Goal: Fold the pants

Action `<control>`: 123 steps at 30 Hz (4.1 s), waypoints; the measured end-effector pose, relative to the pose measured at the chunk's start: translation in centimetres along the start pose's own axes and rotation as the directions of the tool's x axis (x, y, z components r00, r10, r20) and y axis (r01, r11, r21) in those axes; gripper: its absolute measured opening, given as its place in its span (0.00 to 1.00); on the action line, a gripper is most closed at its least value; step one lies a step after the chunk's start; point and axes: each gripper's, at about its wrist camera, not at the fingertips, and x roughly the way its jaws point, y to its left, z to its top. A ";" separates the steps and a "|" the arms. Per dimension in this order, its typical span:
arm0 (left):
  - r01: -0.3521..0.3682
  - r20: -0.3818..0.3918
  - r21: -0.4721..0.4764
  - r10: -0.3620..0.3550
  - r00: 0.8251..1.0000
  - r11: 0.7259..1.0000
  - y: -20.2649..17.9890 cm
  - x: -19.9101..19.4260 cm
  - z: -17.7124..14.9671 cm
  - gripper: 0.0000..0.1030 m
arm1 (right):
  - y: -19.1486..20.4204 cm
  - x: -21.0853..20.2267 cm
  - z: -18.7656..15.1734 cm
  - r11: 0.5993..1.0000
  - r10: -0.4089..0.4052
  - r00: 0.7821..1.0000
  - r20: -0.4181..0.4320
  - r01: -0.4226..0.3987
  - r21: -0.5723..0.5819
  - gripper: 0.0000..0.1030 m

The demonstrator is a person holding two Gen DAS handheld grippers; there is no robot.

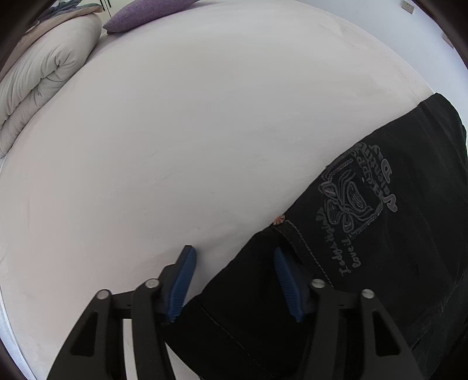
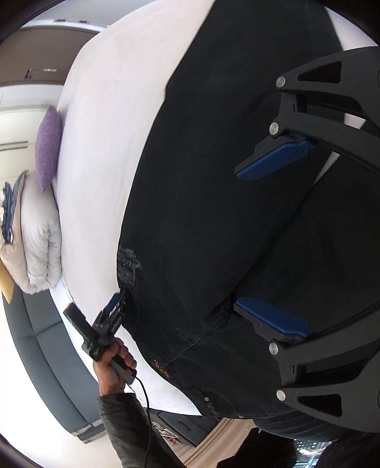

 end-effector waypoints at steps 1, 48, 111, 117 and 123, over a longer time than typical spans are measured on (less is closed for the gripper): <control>0.002 -0.001 -0.001 -0.002 1.000 1.000 0.1 -0.1 0.0 0.36 | 0.4 0.1 0.6 1.000 0.011 1.000 0.010 -0.011 -0.026 0.80; -0.292 0.353 -0.021 0.280 0.893 0.956 -18.2 -16.0 -23.3 0.04 | 28.0 7.4 -1.9 0.203 -0.271 0.944 0.190 0.249 -0.947 0.04; -0.138 0.258 -0.219 0.194 0.947 0.966 -27.5 -8.1 -19.1 0.35 | 8.4 -7.7 -7.9 0.933 -0.197 0.975 0.105 0.153 0.326 0.92; -0.180 0.216 -0.198 0.222 0.951 0.964 -28.4 -5.8 -18.3 0.35 | -4.9 -6.9 -4.9 0.673 -0.242 0.967 -0.077 0.224 0.705 0.92; -0.152 0.216 -0.203 0.196 0.957 0.967 -28.1 -5.6 -18.2 0.35 | -6.3 1.2 2.0 0.737 -0.273 0.925 -0.265 0.378 0.561 0.92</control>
